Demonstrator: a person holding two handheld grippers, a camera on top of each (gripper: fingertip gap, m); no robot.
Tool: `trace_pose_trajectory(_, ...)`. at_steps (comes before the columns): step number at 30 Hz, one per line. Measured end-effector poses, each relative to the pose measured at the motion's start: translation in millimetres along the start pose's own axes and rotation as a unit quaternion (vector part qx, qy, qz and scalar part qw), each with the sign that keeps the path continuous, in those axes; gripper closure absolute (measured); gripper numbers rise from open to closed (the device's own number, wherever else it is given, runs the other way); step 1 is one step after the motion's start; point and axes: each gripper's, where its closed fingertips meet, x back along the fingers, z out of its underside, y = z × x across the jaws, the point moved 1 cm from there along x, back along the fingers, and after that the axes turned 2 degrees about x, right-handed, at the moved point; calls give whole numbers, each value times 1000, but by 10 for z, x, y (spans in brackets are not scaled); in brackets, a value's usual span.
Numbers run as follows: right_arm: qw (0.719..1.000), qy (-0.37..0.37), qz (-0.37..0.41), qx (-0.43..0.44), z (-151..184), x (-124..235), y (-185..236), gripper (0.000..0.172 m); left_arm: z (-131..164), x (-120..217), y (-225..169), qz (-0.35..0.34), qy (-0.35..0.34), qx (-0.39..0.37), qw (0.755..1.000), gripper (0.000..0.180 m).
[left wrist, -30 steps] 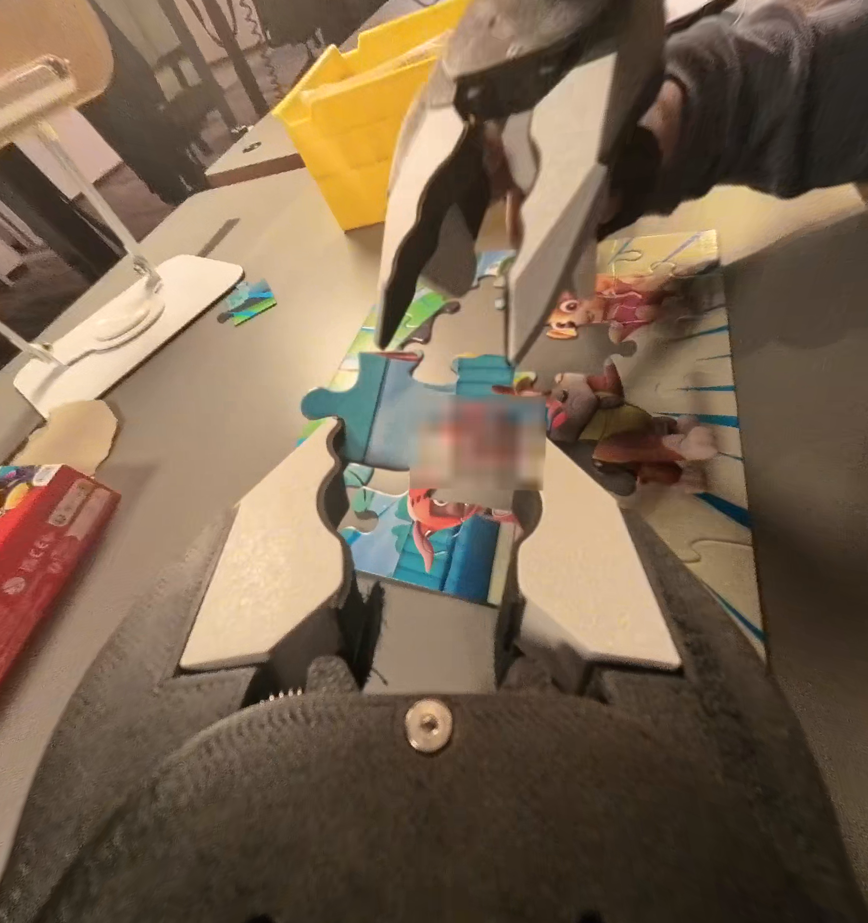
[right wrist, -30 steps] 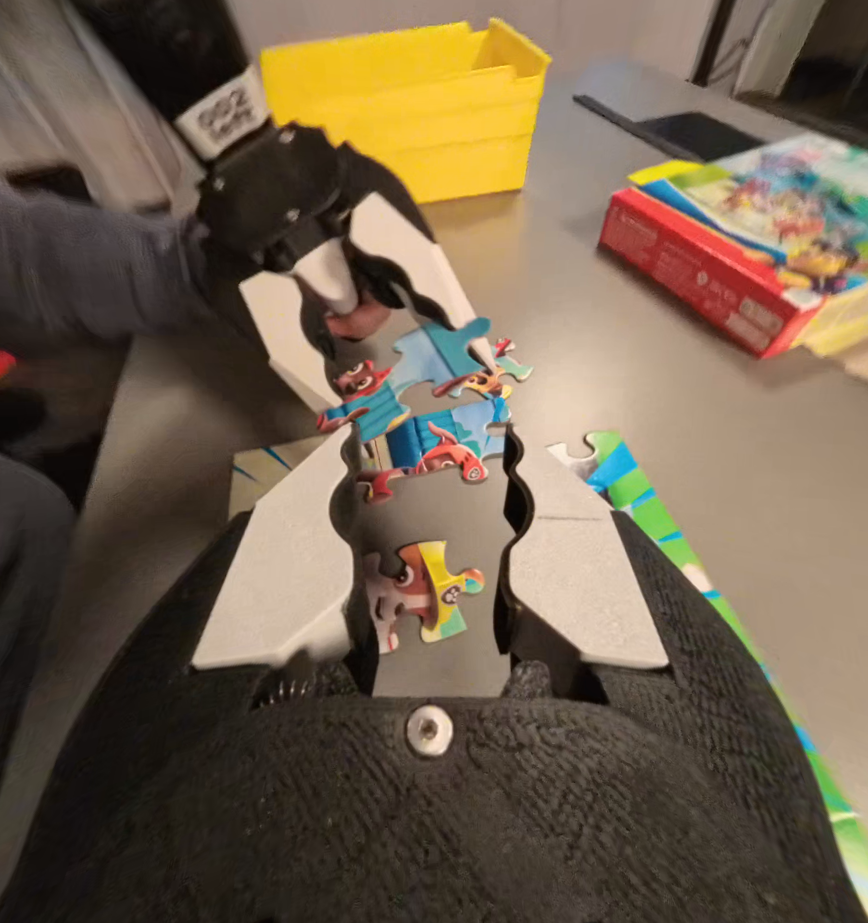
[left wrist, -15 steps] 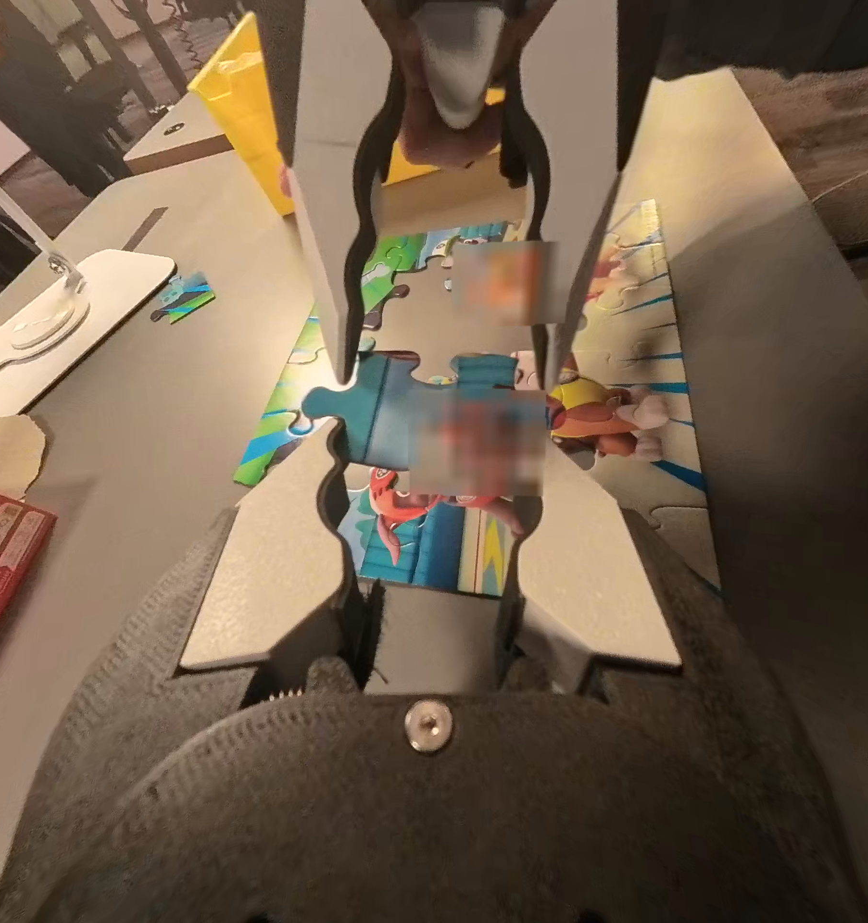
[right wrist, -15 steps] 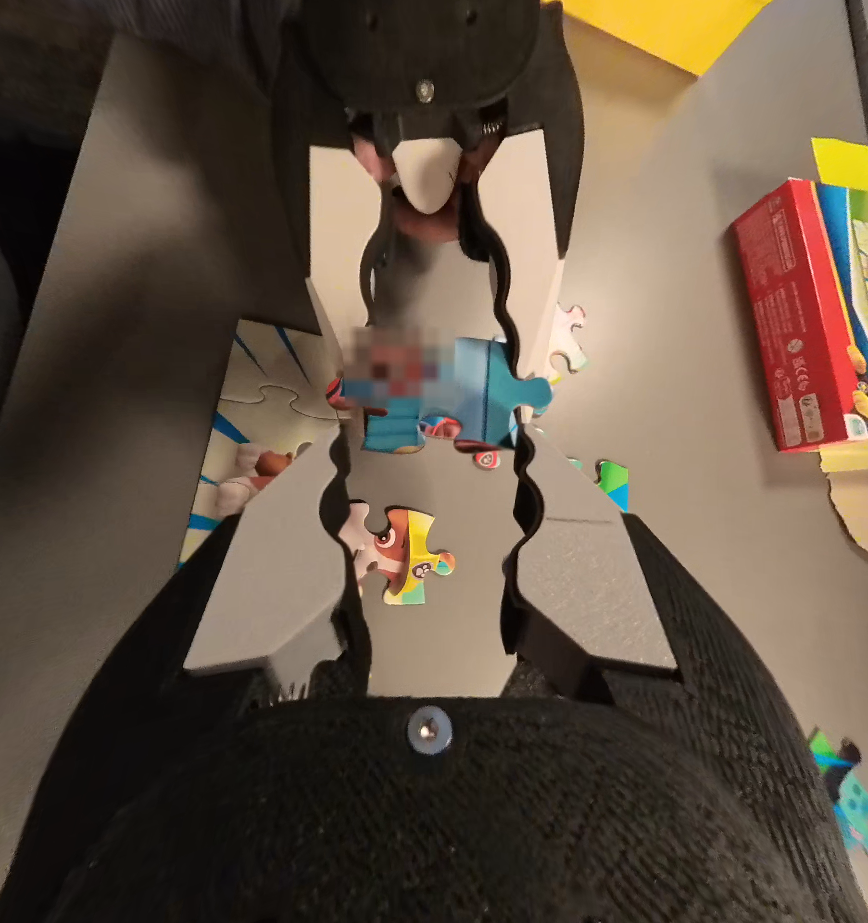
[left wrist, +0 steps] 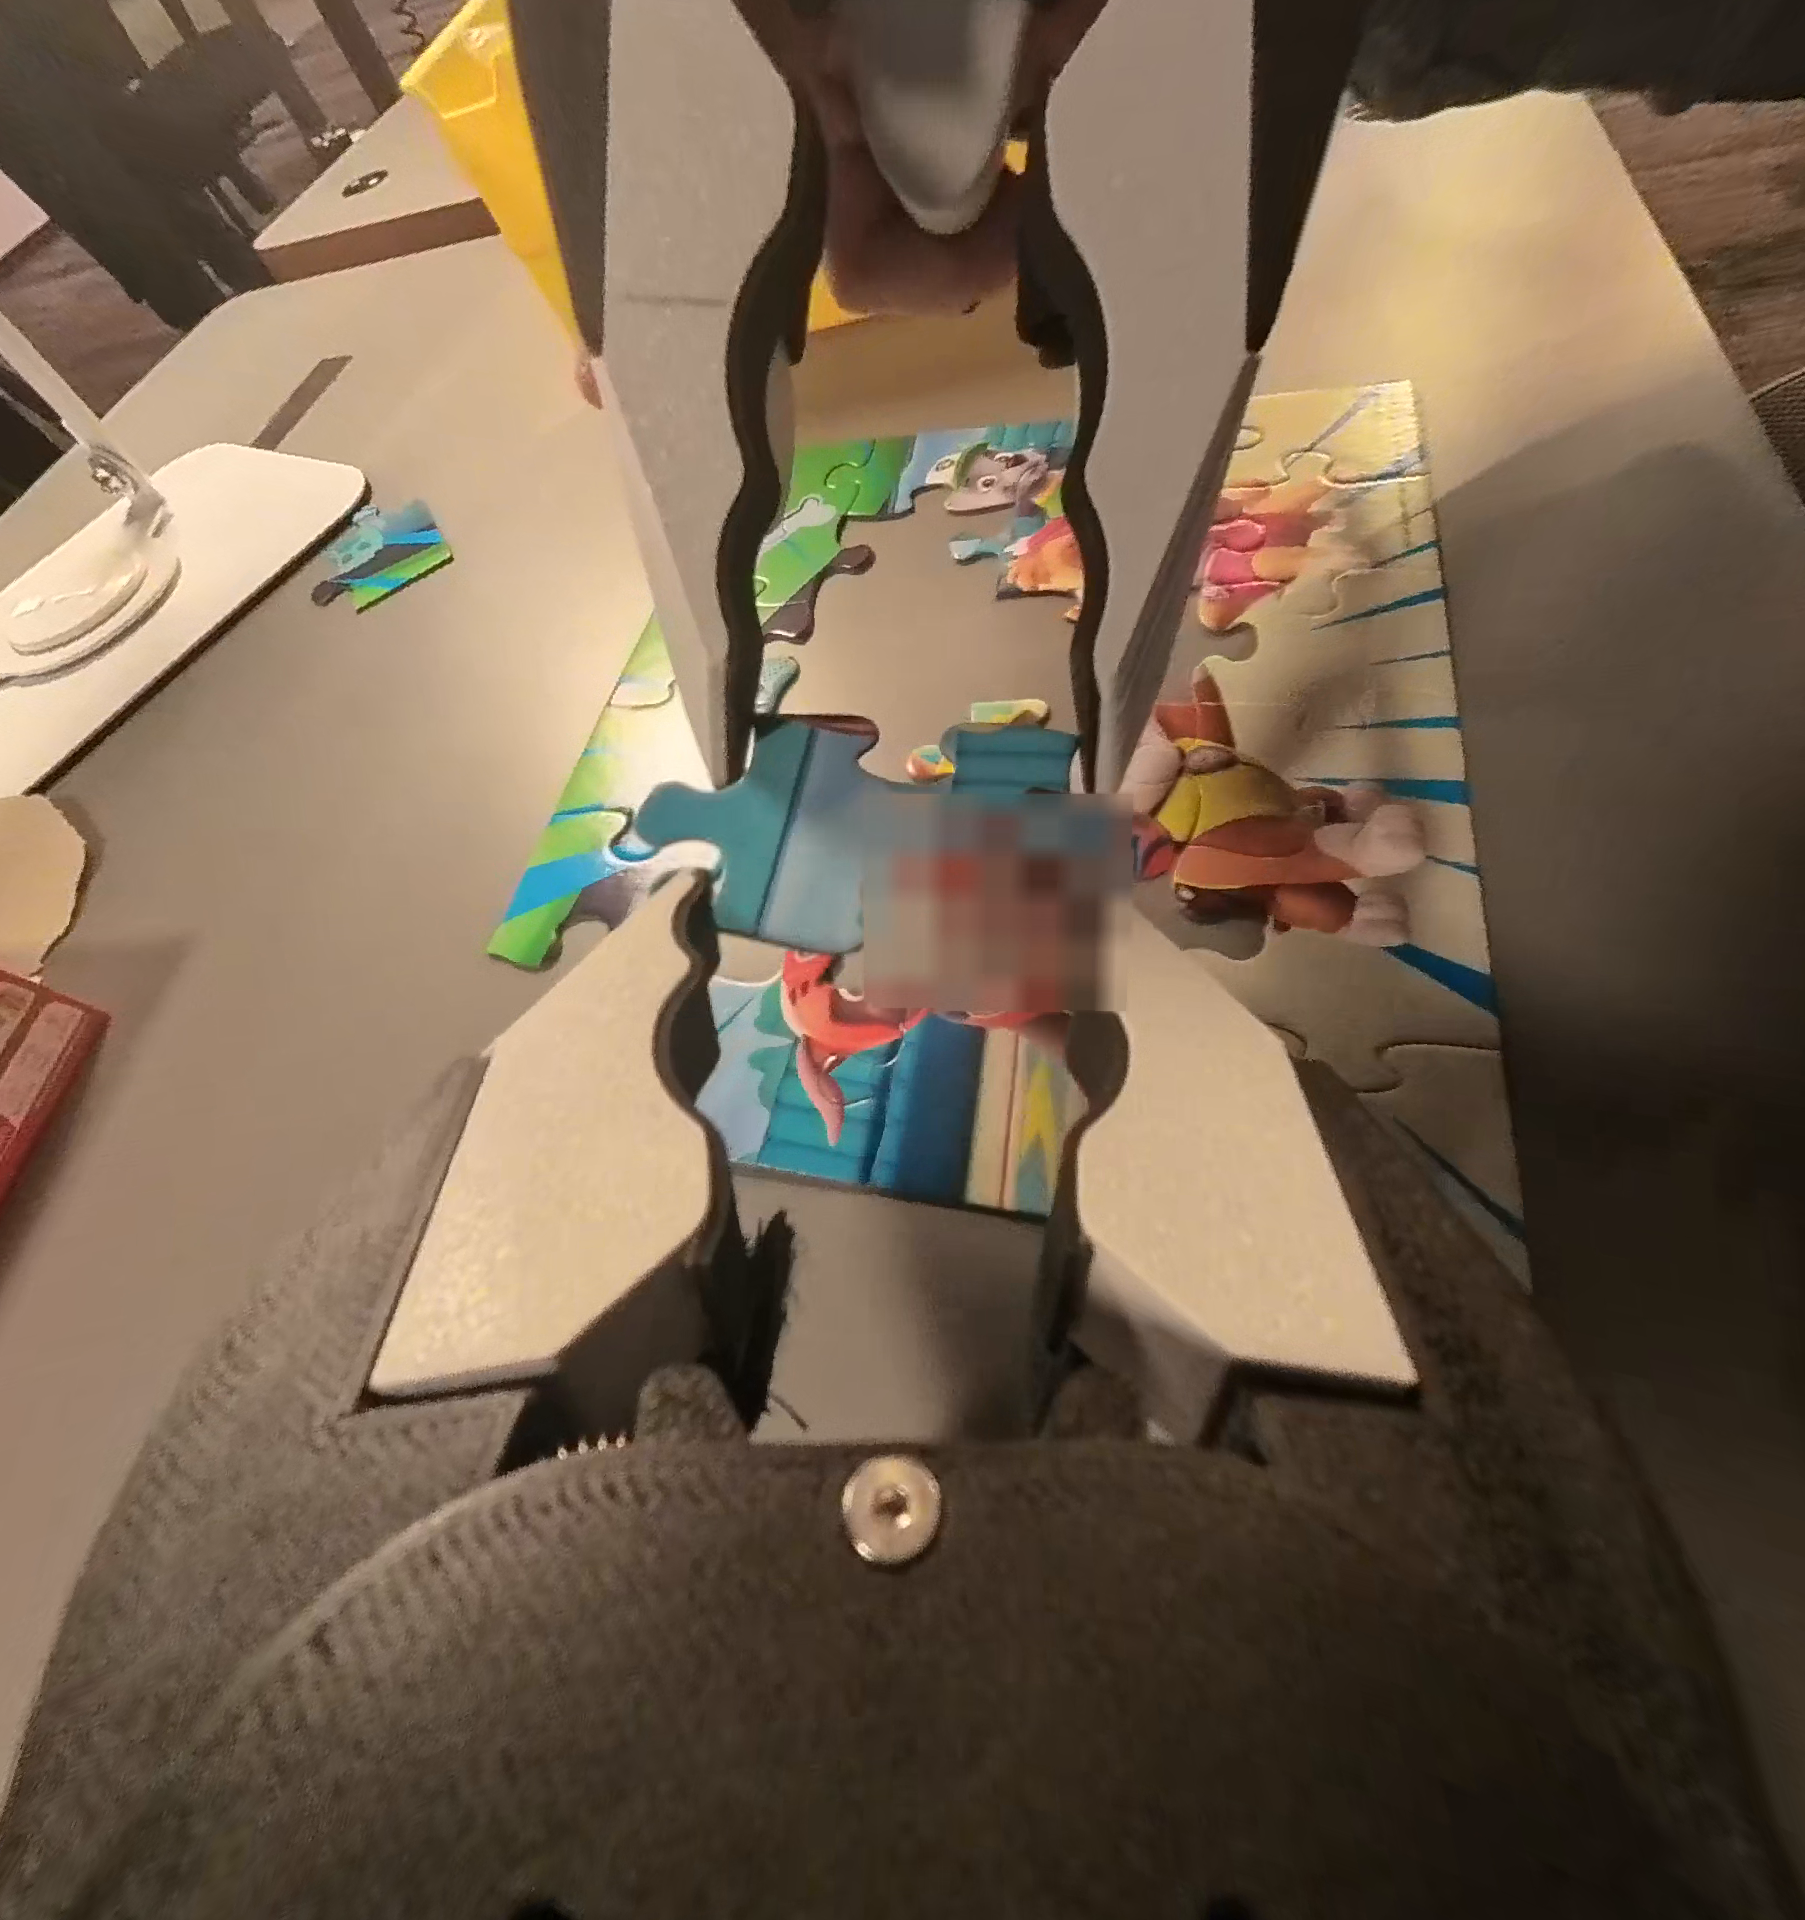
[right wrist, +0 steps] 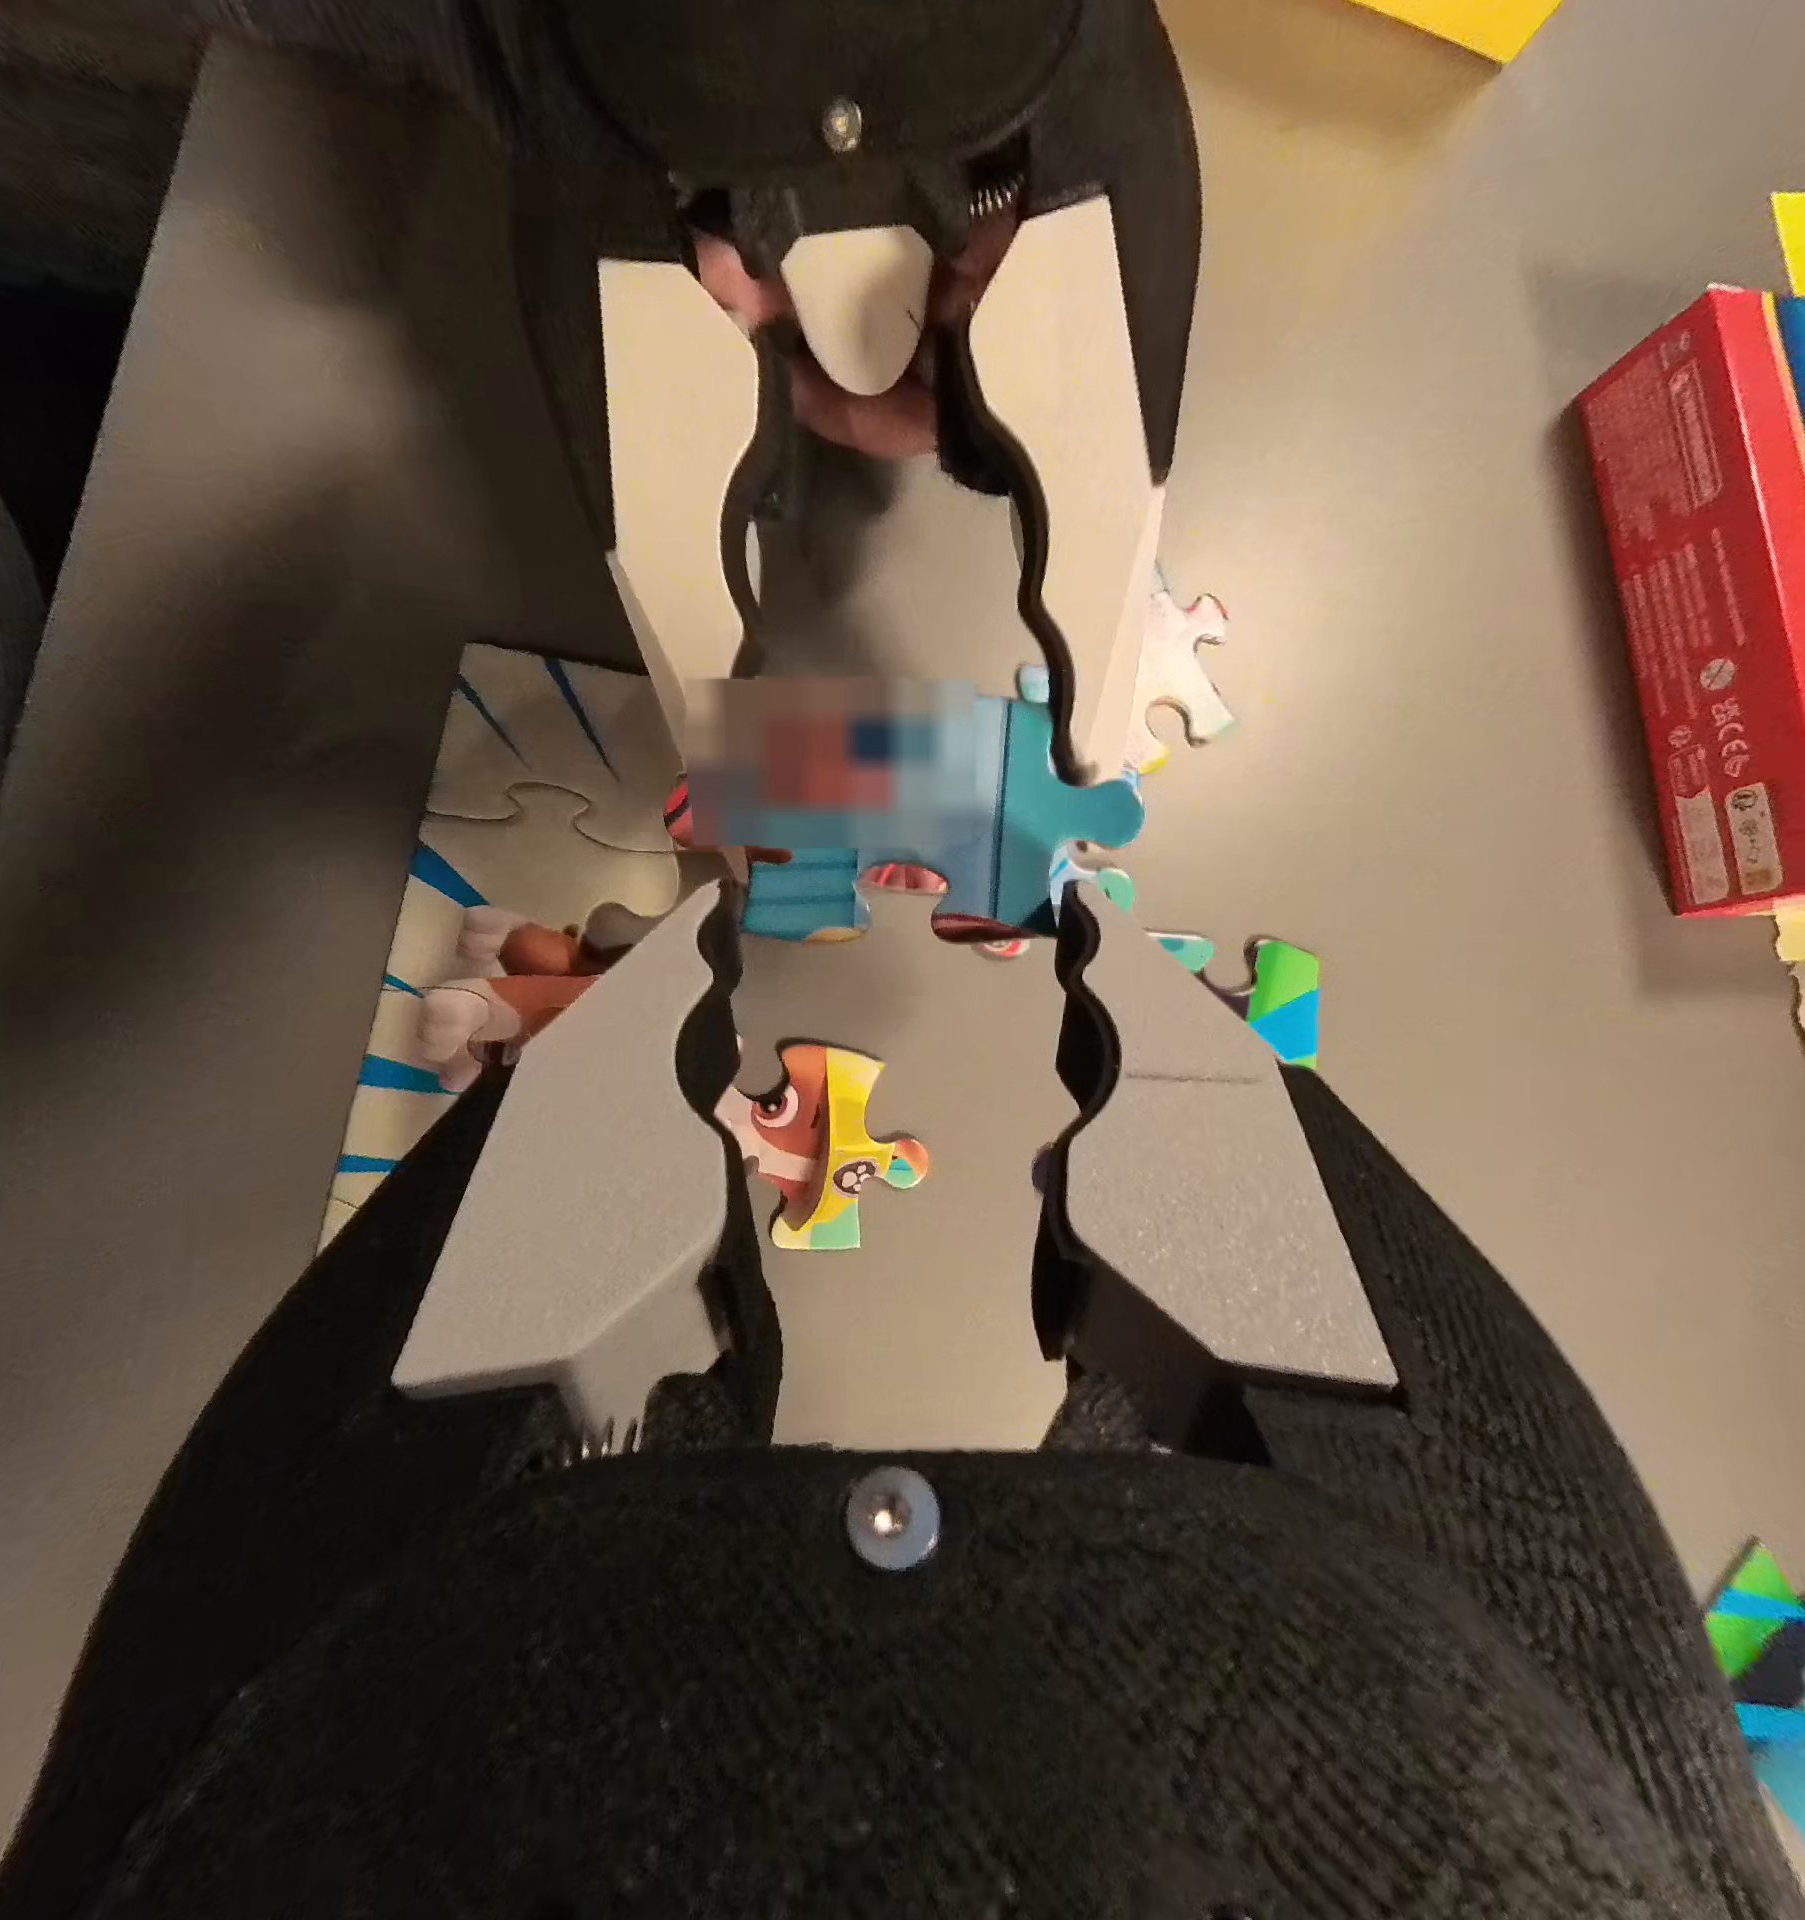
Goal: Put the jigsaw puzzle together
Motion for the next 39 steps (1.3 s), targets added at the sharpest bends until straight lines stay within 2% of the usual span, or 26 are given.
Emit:
trace_pose_trajectory(4, 1000, -7, -10, -17, 36, -28, 12, 112, -26, 7, -4, 5, -8, 7, 1000, 115)
trace_pose_trajectory(8, 1000, 4, 0, -23, 123, -38, -43, 112, 71, 7, 25, -2, 24, 0, 1000, 110)
trace_pose_trajectory(17, 995, 37, -3, -90, 538, -207, -172, 112, 342, 39, 44, 7, 95, 8, 995, 120)
trace_pose_trajectory(39, 992, 48, -41, -108, 518, -266, -201, 112, 374, 36, 42, 24, 97, 40, 994, 122)
